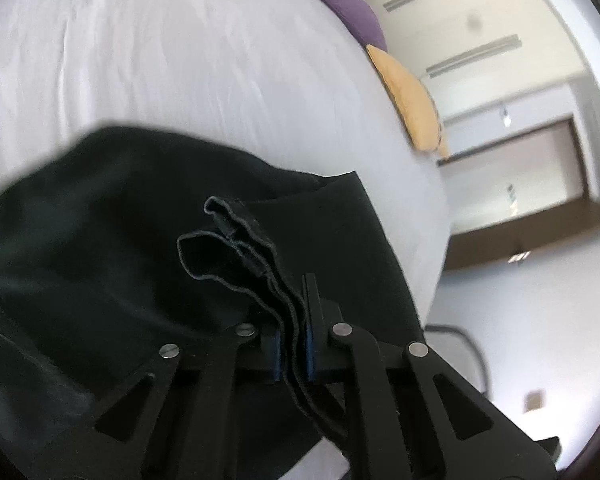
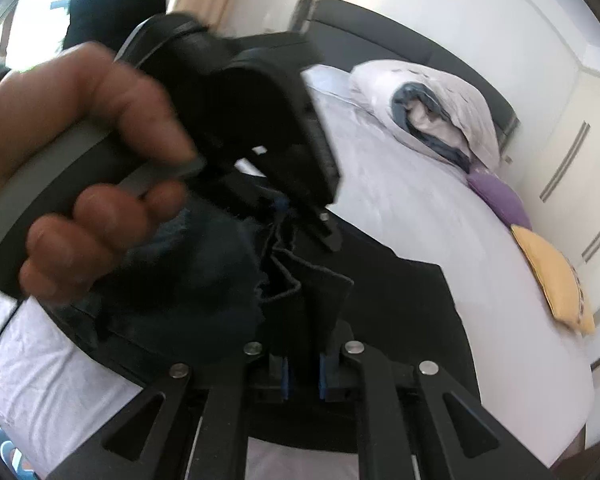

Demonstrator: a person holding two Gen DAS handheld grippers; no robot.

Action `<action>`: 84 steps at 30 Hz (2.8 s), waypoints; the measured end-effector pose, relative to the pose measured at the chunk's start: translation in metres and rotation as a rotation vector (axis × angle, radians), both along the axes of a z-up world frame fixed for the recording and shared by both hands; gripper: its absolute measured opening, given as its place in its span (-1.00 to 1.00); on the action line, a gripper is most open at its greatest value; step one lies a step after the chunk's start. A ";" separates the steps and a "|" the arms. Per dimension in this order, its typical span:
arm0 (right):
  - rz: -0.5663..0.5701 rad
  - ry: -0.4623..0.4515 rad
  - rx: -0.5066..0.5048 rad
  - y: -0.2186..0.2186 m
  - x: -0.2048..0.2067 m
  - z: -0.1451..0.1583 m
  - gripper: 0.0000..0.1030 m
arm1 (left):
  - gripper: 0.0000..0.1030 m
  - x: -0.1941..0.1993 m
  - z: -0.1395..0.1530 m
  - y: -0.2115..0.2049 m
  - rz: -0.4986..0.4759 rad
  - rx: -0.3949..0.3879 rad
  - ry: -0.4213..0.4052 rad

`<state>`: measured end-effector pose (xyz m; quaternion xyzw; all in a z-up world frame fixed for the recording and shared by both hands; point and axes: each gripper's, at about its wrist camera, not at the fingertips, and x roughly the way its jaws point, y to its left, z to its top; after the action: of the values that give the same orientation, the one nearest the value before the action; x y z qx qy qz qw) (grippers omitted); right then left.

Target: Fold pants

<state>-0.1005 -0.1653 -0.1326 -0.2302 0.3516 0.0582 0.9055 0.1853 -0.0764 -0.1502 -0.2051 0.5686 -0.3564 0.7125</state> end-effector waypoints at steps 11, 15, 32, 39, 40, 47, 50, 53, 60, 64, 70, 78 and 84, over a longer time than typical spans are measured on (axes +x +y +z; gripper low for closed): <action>0.125 0.073 -0.040 0.063 -0.007 -0.025 -0.78 | -0.88 0.010 -0.004 0.065 -0.011 0.128 -0.012; 0.134 0.103 -0.040 0.073 -0.008 -0.032 -0.78 | -0.87 0.008 -0.013 0.070 -0.016 0.148 -0.012; 0.167 0.183 -0.071 0.067 0.010 -0.042 -0.78 | -0.83 -0.005 -0.040 0.080 -0.017 0.158 0.006; 0.156 0.244 0.059 0.050 0.022 -0.033 -0.14 | -0.75 -0.010 -0.001 0.101 0.066 0.364 -0.108; 0.151 0.268 0.129 0.042 0.023 -0.026 0.07 | -0.75 -0.011 0.006 0.106 0.088 0.376 -0.124; 0.123 0.343 0.624 -0.060 0.048 0.030 0.19 | -0.75 -0.035 0.034 0.071 0.056 0.188 -0.193; 0.048 0.342 0.871 -0.134 0.075 0.040 0.19 | -0.75 -0.050 0.017 0.038 -0.003 0.162 -0.157; 0.029 0.431 1.128 -0.191 0.116 0.023 0.22 | -0.75 -0.060 -0.010 0.023 -0.023 0.198 -0.117; -0.053 0.647 1.295 -0.230 0.204 -0.053 0.22 | -0.75 -0.074 -0.035 0.042 0.024 0.137 -0.091; -0.068 0.692 1.337 -0.226 0.219 -0.081 0.20 | -0.75 -0.075 -0.039 0.047 0.023 0.116 -0.098; 0.008 0.741 1.348 -0.223 0.179 -0.080 0.20 | -0.76 -0.069 -0.047 0.069 0.043 0.045 -0.064; 0.139 0.839 1.150 -0.191 0.083 -0.054 0.32 | -0.76 -0.073 -0.053 0.077 0.052 0.027 -0.075; 0.170 0.678 1.195 -0.205 0.091 -0.007 0.53 | -0.76 -0.082 -0.054 0.069 0.068 0.032 -0.083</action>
<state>-0.0099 -0.3701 -0.1399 0.3124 0.5037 0.3815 0.7093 0.1030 -0.0078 -0.2043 -0.1980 0.5369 -0.3310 0.7503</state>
